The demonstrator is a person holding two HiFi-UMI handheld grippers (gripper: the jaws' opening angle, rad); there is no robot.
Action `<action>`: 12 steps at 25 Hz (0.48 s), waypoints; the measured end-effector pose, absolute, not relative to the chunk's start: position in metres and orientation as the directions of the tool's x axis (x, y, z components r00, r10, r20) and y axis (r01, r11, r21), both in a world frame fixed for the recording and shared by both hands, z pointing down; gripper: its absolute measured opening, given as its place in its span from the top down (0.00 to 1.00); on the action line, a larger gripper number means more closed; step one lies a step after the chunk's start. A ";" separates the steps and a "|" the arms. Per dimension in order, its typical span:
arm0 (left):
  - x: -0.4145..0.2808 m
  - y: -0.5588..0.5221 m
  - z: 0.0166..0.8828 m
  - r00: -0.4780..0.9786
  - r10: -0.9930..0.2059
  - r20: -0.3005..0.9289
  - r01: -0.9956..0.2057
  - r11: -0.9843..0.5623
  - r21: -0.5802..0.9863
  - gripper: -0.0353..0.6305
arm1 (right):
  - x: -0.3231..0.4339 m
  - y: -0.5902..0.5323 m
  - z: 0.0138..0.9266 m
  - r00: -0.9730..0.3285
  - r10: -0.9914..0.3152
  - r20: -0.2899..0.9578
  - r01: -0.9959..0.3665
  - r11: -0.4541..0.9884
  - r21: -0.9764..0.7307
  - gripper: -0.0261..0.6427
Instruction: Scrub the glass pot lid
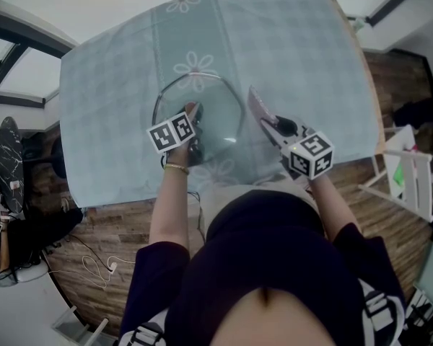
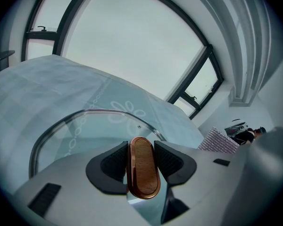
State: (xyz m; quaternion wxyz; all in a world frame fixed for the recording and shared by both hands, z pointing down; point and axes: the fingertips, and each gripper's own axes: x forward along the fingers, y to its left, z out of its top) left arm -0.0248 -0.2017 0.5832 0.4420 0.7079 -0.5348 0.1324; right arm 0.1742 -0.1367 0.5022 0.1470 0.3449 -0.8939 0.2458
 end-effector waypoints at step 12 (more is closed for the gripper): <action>-0.032 -0.201 0.578 0.389 -0.694 0.606 -0.838 0.007 0.546 0.68 | 0.172 -0.128 0.498 -0.729 -0.539 0.422 -0.678 0.655 -0.334 0.84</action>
